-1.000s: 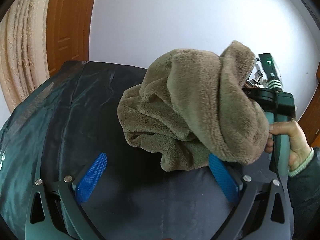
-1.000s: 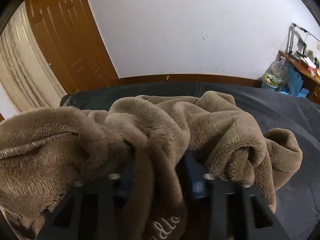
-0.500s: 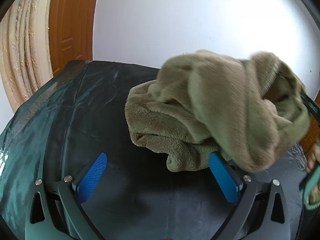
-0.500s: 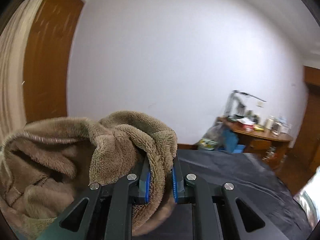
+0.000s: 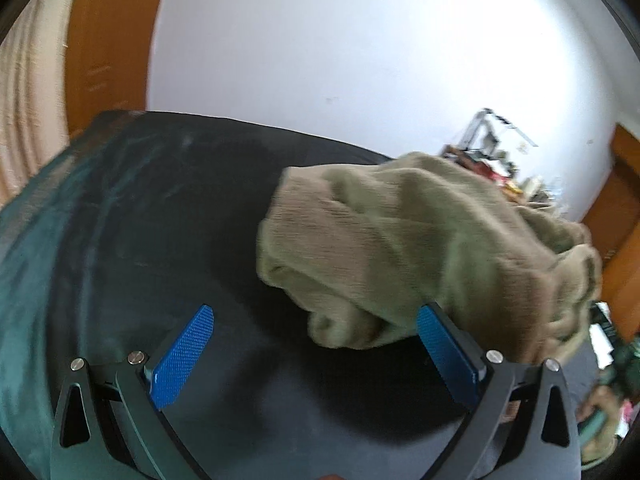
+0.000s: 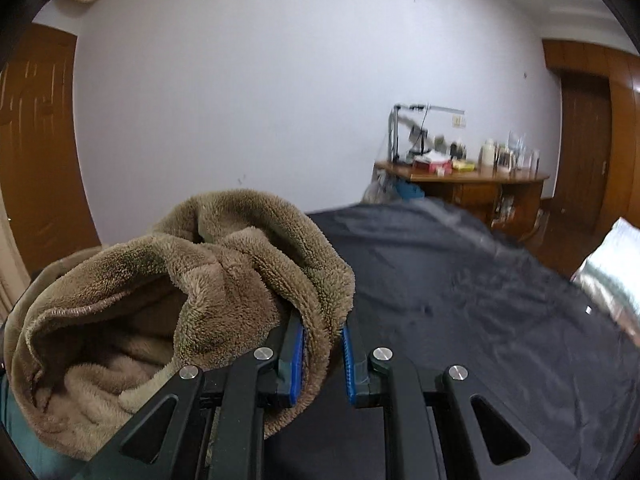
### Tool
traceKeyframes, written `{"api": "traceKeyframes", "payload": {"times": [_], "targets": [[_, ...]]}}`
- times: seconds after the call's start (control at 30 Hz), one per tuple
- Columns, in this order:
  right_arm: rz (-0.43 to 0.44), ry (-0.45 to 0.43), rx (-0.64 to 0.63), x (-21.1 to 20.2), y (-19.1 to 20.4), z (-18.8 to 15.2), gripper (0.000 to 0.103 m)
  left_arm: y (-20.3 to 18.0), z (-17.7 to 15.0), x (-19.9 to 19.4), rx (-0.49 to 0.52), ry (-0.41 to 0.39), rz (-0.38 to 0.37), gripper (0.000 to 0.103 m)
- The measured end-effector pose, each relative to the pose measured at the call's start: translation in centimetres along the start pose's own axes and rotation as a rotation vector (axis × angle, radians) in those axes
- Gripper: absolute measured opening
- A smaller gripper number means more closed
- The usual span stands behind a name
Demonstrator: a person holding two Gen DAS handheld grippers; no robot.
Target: Fold clothes
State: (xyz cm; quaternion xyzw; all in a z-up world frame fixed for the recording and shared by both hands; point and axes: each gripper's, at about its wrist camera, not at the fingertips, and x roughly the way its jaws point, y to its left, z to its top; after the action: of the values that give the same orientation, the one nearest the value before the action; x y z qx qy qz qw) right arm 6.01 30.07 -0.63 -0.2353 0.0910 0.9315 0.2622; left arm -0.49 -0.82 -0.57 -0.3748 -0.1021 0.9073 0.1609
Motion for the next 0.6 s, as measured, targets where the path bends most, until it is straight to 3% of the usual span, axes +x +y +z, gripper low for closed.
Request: {"api": "traceKeyframes", "payload": {"times": [0.2, 0.4, 0.6], "targets": [[0.009, 0.002, -0.016, -0.3, 0.0, -1.6, 0.017, -1.6, -0.1, -1.4, -0.006, 0.028, -0.188, 0.103], [0.032, 0.028, 0.016, 0.2, -0.1, -2.9, 0.017, -4.4, 1.1, -1.2, 0.030, 0.085, -0.273, 0.103], [0.062, 0.026, 0.047, 0.2, -0.8, -3.3, 0.017, -5.7, 3.1, 1.8, -0.067, 0.198, -0.379, 0.103]]}}
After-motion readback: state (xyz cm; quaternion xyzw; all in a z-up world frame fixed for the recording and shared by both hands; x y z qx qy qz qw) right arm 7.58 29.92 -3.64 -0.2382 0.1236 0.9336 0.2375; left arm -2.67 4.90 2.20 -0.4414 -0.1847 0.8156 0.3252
